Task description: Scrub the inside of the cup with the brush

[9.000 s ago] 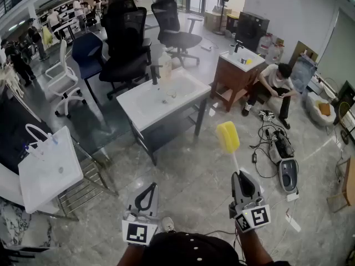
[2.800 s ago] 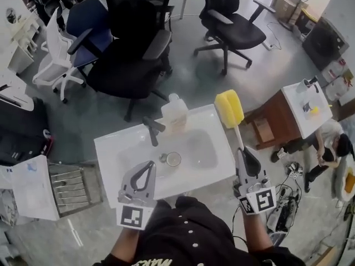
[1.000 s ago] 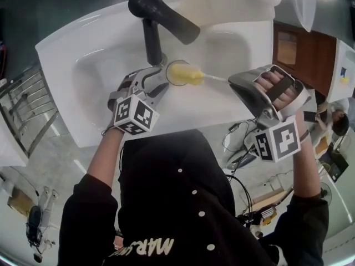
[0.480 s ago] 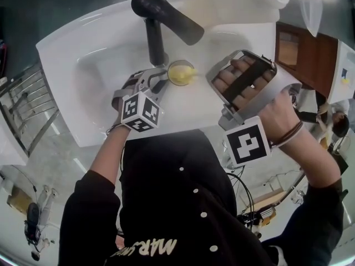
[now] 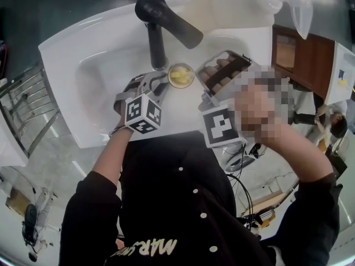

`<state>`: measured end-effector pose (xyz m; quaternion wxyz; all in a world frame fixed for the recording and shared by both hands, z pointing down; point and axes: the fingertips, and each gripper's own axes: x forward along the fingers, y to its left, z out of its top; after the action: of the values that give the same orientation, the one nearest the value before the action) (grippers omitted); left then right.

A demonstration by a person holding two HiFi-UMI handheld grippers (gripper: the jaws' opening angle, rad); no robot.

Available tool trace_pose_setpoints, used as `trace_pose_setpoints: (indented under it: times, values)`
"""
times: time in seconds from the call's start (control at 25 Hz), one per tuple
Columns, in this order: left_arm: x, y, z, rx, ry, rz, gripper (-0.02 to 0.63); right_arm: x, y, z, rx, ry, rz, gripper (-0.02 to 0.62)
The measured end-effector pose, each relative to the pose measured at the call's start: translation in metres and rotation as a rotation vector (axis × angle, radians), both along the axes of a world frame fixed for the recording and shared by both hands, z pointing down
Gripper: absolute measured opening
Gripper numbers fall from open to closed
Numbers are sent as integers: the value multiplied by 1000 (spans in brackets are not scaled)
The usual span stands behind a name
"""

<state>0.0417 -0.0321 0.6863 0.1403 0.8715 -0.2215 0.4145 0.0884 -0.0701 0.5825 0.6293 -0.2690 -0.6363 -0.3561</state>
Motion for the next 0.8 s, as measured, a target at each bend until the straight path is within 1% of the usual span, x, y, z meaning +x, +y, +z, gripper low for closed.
trace_pose_setpoints:
  times: [0.08, 0.16, 0.32, 0.36, 0.44, 0.56, 0.72, 0.8]
  values:
    - [0, 0, 0, 5, -5, -3, 87, 5, -2, 2, -63, -6, 129, 46]
    - [0, 0, -1, 11, -13, -2, 87, 11, -4, 4, -140, -12, 290, 46]
    - [-1, -1, -2, 34, -35, 19, 87, 24, -1, 9, -352, -6, 710, 48]
    - [0, -2, -3, 45, -41, 28, 87, 28, 1, 10, -407, -3, 805, 49]
    - [1, -3, -4, 67, -55, 49, 87, 32, 3, 9, -505, 4, 965, 52]
    - [1, -3, -4, 77, -63, 63, 87, 34, 7, 9, -623, 18, 1154, 55]
    - [3, -2, -6, 95, -78, 70, 87, 38, 5, 9, -732, 39, 1357, 57]
    - [3, -1, -6, 100, -88, 65, 87, 39, 4, 8, -794, 40, 1488, 57]
